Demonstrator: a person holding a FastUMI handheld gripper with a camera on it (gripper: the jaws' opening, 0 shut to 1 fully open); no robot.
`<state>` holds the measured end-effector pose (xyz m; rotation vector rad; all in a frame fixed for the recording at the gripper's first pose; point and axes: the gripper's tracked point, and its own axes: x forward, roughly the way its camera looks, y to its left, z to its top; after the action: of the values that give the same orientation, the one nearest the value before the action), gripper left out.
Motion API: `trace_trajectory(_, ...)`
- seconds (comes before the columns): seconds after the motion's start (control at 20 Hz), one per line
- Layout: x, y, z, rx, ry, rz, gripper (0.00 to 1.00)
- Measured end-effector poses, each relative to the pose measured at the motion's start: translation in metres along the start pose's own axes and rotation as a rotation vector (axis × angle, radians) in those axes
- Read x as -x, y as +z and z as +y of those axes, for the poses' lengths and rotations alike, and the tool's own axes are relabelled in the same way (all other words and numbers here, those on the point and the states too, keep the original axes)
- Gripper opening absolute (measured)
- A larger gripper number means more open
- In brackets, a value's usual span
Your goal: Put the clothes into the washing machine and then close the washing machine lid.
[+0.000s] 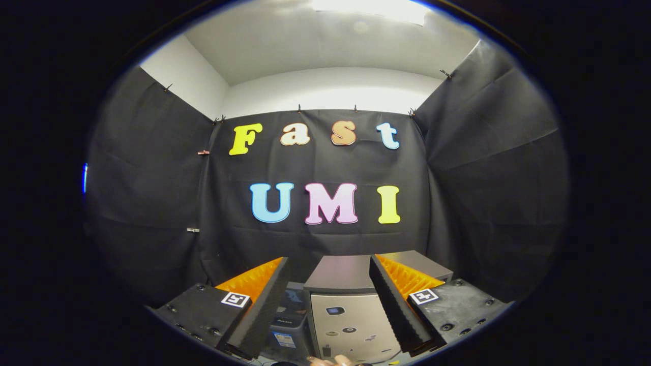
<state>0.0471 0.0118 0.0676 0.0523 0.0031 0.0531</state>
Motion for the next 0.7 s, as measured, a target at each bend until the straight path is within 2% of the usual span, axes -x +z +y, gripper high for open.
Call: trace_trajectory(0.7, -0.0039, -0.0045, 0.0035, 0.019, 0.017, 0.019, 0.98)
